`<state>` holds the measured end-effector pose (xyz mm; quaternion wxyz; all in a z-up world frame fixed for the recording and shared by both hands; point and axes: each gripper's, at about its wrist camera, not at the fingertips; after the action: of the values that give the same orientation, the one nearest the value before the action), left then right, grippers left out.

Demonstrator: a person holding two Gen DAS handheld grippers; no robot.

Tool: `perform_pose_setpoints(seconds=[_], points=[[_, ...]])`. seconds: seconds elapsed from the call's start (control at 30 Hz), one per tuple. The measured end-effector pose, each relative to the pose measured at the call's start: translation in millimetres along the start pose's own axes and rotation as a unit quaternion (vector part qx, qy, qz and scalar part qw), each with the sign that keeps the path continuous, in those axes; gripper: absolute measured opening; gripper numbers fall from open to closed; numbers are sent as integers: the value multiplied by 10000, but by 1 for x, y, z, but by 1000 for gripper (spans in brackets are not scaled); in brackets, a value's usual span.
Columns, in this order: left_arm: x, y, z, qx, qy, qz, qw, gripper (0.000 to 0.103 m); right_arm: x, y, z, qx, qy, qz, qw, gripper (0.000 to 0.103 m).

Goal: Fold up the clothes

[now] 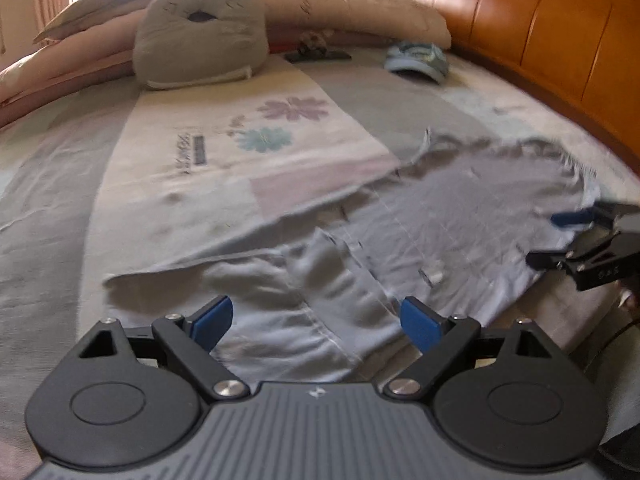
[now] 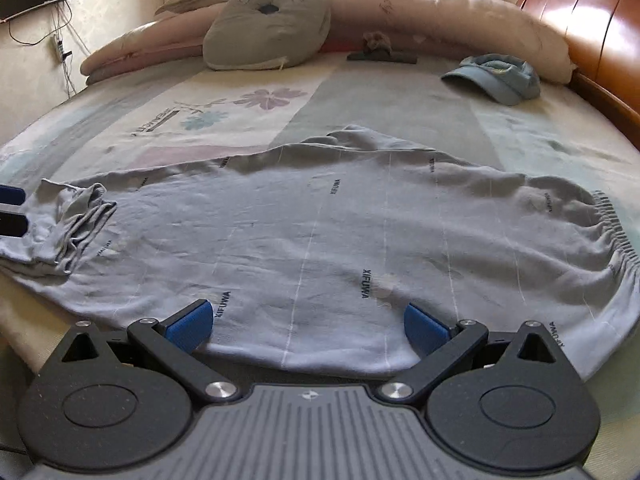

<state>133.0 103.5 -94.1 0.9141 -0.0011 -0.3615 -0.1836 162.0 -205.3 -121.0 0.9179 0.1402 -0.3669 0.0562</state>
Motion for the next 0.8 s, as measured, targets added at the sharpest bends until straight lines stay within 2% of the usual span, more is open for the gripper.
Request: perform_pose_setpoints(seconds=[0.1, 0.17, 0.23, 0.33, 0.47, 0.6, 0.67, 0.8], points=[[-12, -10, -13, -87, 254, 146, 9995, 92, -5, 2, 1, -62, -90, 67, 9999, 103], [-21, -20, -9, 10, 95, 66, 9999, 95, -7, 1, 2, -49, -142, 43, 9999, 103], [-20, -25, -6, 27, 131, 17, 9999, 95, -8, 2, 2, -41, -187, 45, 9998, 103], [-10, -23, 2, -86, -5, 145, 9999, 95, -9, 1, 2, -14, -257, 40, 9997, 103], [5, -24, 0, 16, -199, 243, 9995, 96, -12, 1, 3, -13, -373, 50, 9993, 103], [-3, -29, -21, -174, 27, 614, 9980, 95, -14, 1, 5, 1, -421, 64, 9991, 103], [-5, -37, -19, 19, -54, 574, 9983, 96, -14, 1, 7, -1, -388, 72, 9992, 103], [1, -46, -13, 133, -71, 467, 9988, 96, -9, -1, 17, -33, -339, 69, 9994, 103]])
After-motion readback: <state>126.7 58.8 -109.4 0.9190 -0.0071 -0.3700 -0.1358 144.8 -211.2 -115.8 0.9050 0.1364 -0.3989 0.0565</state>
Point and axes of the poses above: each gripper's, at about its wrist camera, not at the fingertips, and z roughly against the way its jaws point, y to its left, x to its top, and after that the axes turned 13 degrees about -z, right-handed
